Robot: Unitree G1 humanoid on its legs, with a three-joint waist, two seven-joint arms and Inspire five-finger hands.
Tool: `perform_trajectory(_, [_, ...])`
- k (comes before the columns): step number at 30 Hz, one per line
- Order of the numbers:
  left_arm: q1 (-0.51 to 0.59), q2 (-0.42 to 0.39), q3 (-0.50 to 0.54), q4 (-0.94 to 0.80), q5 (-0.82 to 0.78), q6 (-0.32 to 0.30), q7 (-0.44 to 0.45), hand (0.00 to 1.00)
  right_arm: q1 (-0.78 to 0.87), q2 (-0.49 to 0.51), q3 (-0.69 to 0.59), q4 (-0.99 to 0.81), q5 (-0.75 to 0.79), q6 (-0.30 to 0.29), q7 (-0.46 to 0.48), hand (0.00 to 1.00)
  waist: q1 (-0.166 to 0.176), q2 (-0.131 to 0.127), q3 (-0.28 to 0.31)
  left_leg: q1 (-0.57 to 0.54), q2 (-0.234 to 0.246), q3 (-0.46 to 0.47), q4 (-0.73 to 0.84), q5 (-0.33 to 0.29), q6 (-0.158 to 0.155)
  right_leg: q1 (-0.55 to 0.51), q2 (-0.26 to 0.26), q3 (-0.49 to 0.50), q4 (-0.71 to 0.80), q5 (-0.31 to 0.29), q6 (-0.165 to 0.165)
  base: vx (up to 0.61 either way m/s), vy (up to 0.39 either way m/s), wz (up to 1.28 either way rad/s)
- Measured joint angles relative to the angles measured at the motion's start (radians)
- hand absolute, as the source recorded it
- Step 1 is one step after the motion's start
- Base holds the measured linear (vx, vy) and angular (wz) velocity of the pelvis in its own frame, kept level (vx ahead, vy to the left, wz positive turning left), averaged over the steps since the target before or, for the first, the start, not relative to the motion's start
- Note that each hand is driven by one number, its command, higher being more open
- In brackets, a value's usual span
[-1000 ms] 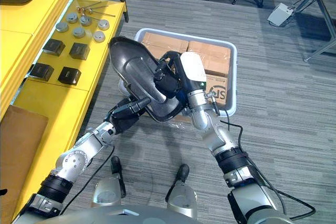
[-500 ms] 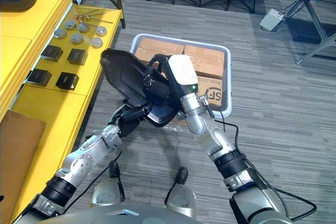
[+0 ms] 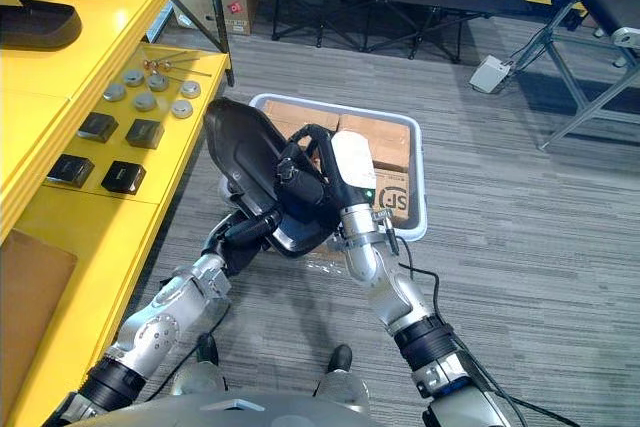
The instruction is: Walk over and take three plastic housings, then place them on the shelf
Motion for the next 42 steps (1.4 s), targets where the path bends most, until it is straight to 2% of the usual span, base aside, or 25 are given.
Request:
perform_trajectory(3, [0.007,-0.014,0.015,0.0,0.007,-0.045,0.044,0.0,0.038,0.015,0.015,-0.019,0.053,-0.001,-0.01,1.0,-0.001,-0.002,-0.006,0.011,0.0,0.005,-0.001,0.001,0.001,0.009,0.001,0.002,-0.005,0.0,0.001,0.03,-0.004,-0.05])
perform_trajectory(4, [0.008,-0.036,0.043,0.0,0.032,-0.068,0.059,0.0,0.061,0.049,0.024,-0.037,0.094,-0.004,-0.02,1.0,-0.003,-0.003,-0.01,0.011,0.0,0.006,-0.001,0.001,0.001,0.01,0.002,0.002,-0.008,0.001,0.001,0.03,-0.003,-0.02])
perform_trajectory(8, [-0.005,-0.142,0.169,0.0,0.127,-0.198,0.138,0.0,0.111,0.109,0.104,-0.053,0.119,-0.035,-0.025,1.0,-0.003,-0.004,-0.029,0.017,0.0,0.007,-0.001,0.0,0.001,0.019,0.002,0.0,-0.012,0.002,0.002,0.0,0.0,0.0])
perform_trajectory(11, [-0.014,-0.143,0.22,-0.019,0.199,-0.239,0.163,0.0,0.112,0.119,0.111,-0.089,0.156,-0.036,-0.021,1.0,0.002,-0.006,-0.034,0.031,0.0,0.005,-0.001,-0.002,-0.001,0.036,0.002,-0.004,-0.013,0.001,0.001,0.0,0.005,0.02])
perform_trajectory(15, [-0.013,-0.142,0.276,-0.055,0.294,-0.256,0.197,0.0,0.115,0.129,0.098,-0.158,0.158,-0.05,-0.042,1.0,0.001,-0.007,-0.042,0.033,0.0,0.004,-0.001,-0.002,0.0,0.036,0.001,-0.01,-0.015,-0.001,0.0,-0.02,0.004,0.01])
perform_trajectory(20, [0.044,-0.148,0.275,-0.105,0.478,-0.261,0.238,0.0,0.141,0.146,0.053,-0.179,0.192,-0.057,-0.072,1.0,-0.004,-0.003,-0.086,0.034,0.0,0.0,-0.001,-0.005,-0.002,0.047,0.002,-0.024,-0.032,0.0,0.001,0.0,0.003,0.02])
perform_trajectory(23, [0.08,-0.15,0.284,-0.131,0.641,-0.26,0.293,0.0,0.169,0.145,0.033,-0.179,0.196,-0.057,-0.082,1.0,-0.006,0.005,-0.097,0.045,0.0,0.002,-0.001,-0.008,-0.003,0.058,0.002,-0.024,-0.033,0.0,0.001,0.0,0.0,0.0])
perform_trajectory(26, [0.113,-0.152,0.341,-0.153,0.792,-0.259,0.364,0.0,0.197,0.142,0.017,-0.191,0.204,-0.057,-0.083,1.0,-0.022,0.018,-0.105,0.045,0.0,0.003,-0.001,-0.008,-0.003,0.057,0.002,-0.024,-0.034,-0.001,0.001,0.0,0.0,0.0])
perform_trajectory(29, [0.14,-0.153,0.389,-0.191,0.865,-0.259,0.433,0.0,0.234,0.138,-0.003,-0.235,0.272,-0.059,-0.083,1.0,-0.026,0.021,-0.107,0.045,0.0,0.004,-0.001,-0.009,-0.003,0.057,0.002,-0.024,-0.035,-0.001,0.001,0.0,0.0,0.0])
perform_trajectory(32, [0.145,-0.153,0.424,-0.205,0.9,-0.263,0.471,0.0,0.254,0.139,-0.028,-0.264,0.353,-0.062,-0.07,1.0,-0.026,0.022,-0.108,0.045,0.0,0.006,-0.001,-0.01,-0.003,0.057,0.002,-0.024,-0.035,-0.001,0.001,0.0,0.0,0.0])
perform_trajectory(34, [0.151,-0.153,0.449,-0.207,0.896,-0.292,0.479,0.0,0.288,0.143,-0.054,-0.288,0.399,-0.063,-0.035,1.0,-0.027,0.025,-0.112,0.045,0.0,0.008,-0.001,-0.012,-0.003,0.055,0.002,-0.023,-0.035,-0.001,0.001,0.0,0.0,0.0])
perform_trajectory(42, [0.272,-0.175,0.449,-0.37,0.852,-0.402,0.417,0.0,0.449,0.188,-0.194,-0.27,0.704,-0.055,0.135,1.0,-0.033,0.042,-0.124,0.045,0.001,0.019,-0.001,-0.018,-0.005,0.051,0.002,-0.022,-0.036,-0.006,0.002,0.01,0.005,-0.02])
